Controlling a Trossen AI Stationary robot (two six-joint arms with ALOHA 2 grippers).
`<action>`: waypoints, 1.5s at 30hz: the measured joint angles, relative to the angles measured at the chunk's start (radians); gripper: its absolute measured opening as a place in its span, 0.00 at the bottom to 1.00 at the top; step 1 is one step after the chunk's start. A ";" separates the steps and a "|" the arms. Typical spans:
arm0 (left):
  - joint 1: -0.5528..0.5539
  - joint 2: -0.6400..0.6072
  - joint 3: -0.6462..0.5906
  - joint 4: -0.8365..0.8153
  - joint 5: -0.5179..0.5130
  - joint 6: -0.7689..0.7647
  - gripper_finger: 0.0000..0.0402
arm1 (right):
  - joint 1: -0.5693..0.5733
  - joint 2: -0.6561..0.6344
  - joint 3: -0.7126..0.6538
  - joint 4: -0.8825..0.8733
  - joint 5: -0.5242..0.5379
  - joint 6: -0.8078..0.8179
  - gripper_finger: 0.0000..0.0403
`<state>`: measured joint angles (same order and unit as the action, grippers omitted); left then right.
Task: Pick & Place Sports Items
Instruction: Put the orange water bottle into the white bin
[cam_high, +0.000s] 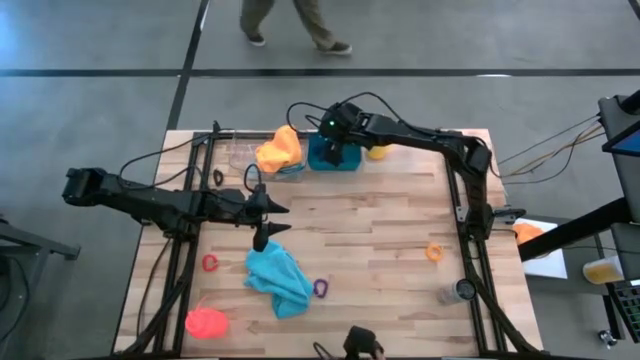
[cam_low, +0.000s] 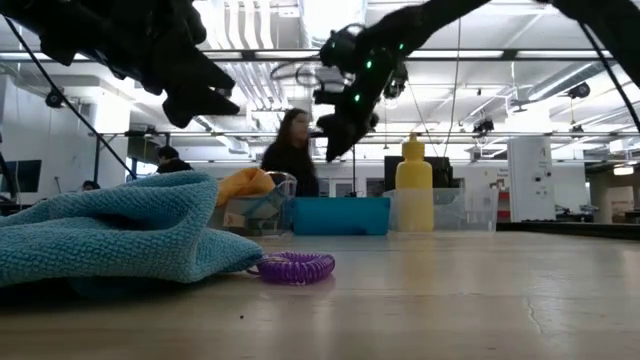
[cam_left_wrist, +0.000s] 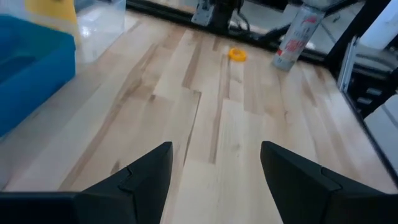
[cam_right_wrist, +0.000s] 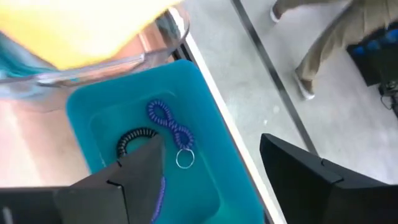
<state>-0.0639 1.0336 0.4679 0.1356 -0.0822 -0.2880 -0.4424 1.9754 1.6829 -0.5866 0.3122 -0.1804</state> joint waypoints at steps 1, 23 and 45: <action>0.000 0.000 -0.002 -0.012 0.000 0.000 0.61 | 0.007 -0.015 0.000 -0.014 -0.001 0.000 0.67; -0.026 0.000 0.233 -0.312 0.149 -0.066 0.61 | 0.472 -0.252 -0.106 -0.186 -0.426 0.241 0.69; -0.810 0.066 0.795 -1.199 -0.180 -0.398 0.61 | 0.943 -0.240 -0.292 0.395 -0.249 0.286 0.69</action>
<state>-0.8743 1.0992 1.2629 -1.0630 -0.2619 -0.6860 0.5007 1.7358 1.3904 -0.1918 0.0631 0.1059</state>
